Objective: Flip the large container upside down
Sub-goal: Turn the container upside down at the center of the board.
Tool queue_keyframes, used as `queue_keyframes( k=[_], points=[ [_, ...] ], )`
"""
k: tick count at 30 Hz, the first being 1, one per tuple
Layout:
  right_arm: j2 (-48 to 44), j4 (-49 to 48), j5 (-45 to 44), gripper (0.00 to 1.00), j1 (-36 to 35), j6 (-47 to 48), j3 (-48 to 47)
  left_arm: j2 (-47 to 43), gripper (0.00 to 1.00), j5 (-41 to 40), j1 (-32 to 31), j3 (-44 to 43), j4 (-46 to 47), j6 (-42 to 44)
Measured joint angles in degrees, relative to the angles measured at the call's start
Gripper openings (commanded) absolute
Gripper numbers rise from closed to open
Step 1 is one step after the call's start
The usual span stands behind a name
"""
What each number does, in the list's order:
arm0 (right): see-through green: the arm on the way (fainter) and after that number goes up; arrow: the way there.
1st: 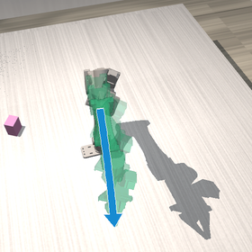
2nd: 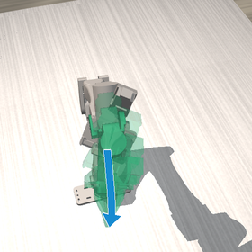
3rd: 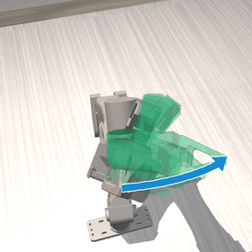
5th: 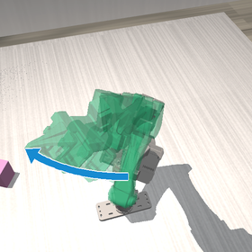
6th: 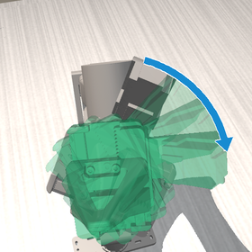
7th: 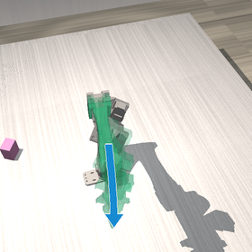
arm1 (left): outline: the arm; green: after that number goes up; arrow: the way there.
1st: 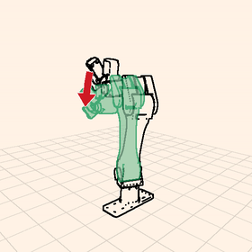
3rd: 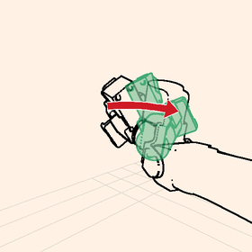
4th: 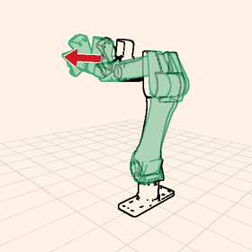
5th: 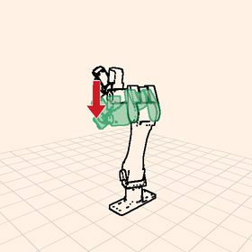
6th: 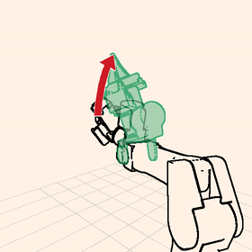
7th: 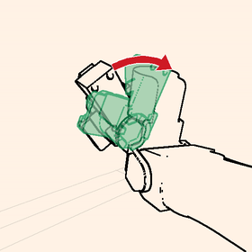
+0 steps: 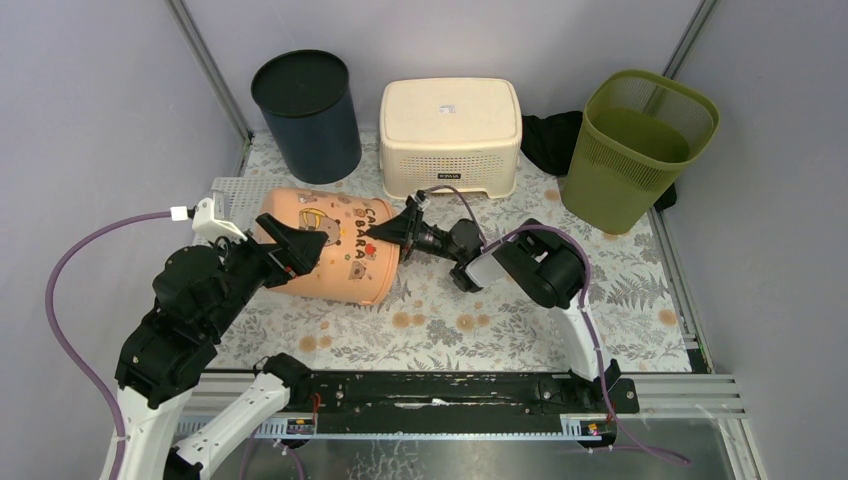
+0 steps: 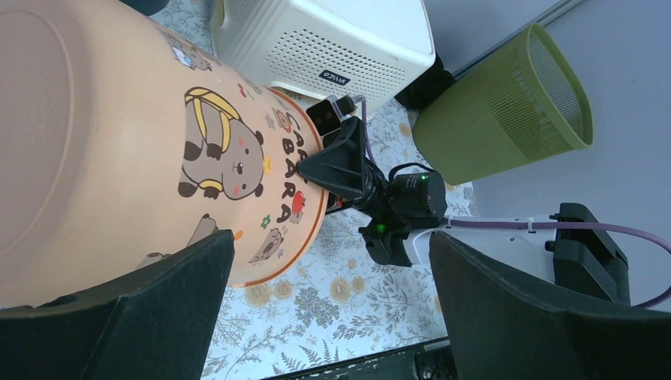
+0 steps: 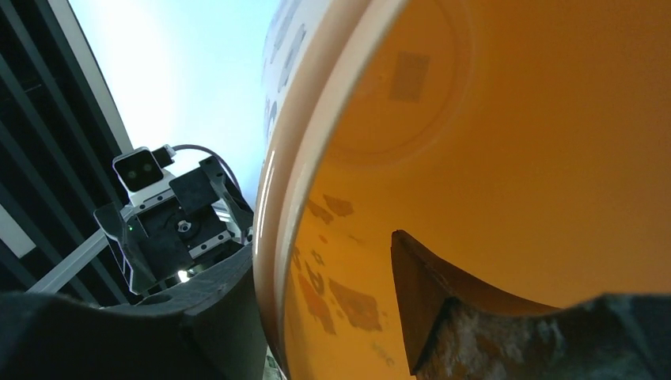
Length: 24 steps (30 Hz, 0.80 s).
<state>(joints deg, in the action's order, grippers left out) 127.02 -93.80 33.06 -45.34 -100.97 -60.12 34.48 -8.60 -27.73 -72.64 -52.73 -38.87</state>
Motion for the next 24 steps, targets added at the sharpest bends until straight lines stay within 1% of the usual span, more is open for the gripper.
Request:
queue_keyframes(
  k=[12,24],
  points=[
    [-3.3,-0.1,0.5,0.61,2.2,1.6,6.4,0.0,1.0,0.0,0.0,0.2,0.0,0.0],
    [-4.5,0.0,1.6,0.62,3.8,4.3,12.4,0.0,1.0,0.0,0.0,3.7,0.4,0.0]
  ],
)
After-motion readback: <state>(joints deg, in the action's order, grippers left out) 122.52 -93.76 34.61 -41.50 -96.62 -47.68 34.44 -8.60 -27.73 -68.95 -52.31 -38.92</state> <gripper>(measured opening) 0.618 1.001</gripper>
